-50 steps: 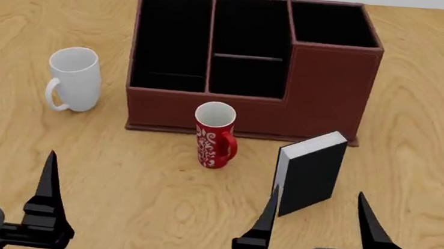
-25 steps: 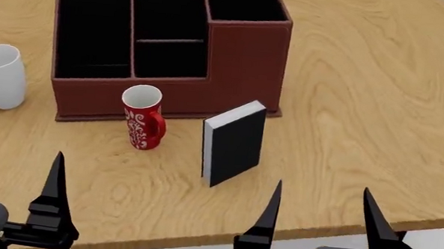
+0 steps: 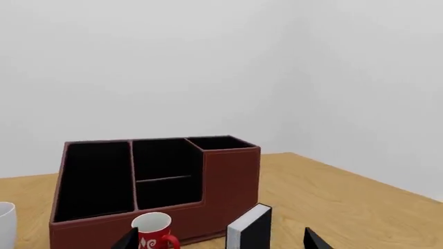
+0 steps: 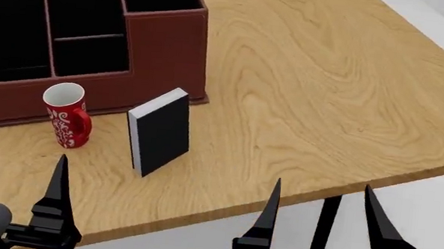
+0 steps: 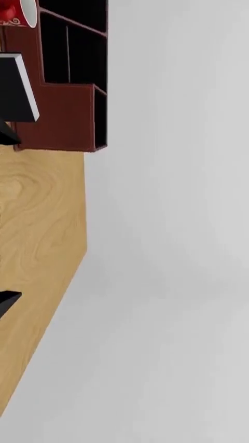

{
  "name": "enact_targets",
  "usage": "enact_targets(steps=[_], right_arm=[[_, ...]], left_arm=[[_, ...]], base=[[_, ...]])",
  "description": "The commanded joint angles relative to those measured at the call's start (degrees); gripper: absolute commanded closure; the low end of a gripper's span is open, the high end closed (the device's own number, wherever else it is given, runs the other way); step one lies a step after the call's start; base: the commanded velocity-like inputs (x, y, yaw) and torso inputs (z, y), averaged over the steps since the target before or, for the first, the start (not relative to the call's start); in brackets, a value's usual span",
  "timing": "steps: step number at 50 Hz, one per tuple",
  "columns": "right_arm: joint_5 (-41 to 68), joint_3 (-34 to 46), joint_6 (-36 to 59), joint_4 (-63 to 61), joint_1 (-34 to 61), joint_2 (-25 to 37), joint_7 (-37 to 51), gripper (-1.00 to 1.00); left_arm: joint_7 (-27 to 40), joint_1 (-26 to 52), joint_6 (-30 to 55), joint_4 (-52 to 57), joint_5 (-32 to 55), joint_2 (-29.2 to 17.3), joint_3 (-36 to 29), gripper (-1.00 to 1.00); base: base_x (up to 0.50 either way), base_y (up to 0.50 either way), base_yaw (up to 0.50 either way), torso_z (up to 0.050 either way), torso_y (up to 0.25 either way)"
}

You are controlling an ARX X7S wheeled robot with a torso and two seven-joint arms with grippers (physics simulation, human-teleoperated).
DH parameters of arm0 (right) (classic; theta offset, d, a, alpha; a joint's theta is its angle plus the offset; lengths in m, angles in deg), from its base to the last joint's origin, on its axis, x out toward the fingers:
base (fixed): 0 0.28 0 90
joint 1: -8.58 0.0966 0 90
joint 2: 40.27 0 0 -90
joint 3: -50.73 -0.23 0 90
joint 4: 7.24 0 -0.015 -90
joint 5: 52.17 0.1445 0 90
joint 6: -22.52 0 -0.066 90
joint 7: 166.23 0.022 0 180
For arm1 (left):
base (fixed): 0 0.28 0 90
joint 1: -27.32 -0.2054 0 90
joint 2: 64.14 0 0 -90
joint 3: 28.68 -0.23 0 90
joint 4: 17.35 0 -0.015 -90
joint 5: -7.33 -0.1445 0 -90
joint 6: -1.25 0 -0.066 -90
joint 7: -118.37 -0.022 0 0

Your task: Pick up the book and place it in the right compartment of the caddy.

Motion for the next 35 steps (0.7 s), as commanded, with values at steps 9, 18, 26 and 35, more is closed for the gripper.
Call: enact_targets(steps=[9,18,26,35], right_arm=[[1.38,0.12,-0.04,-0.97,-0.21,0.81,0.56,-1.00],[1.86,0.32,-0.25,-0.97,-0.23,1.13,0.76,-1.00],[1.75,0.71,-0.21,-0.97,-0.04,1.62,1.18,-1.00],[-0.22,2.54,2.92,-1.39,1.03,2.43,2.62,-1.00]], left_arm=[[0.91,-0.02,-0.02,0.44,0.64,-0.90,-0.65,-1.00],[1.20,-0.09,-0.14,0.41,1.02,-1.27,-0.85,-1.00],[1.74,0.02,0.06,0.69,1.25,-1.53,-0.94,-1.00],[2.42,0.25,-0.03,0.63,1.69,-2.11,-1.12,-1.00]], base=[[-0.01,0.00,-0.50,0.000,0.000],[0.00,0.00,-0.50,0.000,0.000],[0.00,0.00,-0.31,0.000,0.000],[0.28,0.10,0.00,0.000,0.000]])
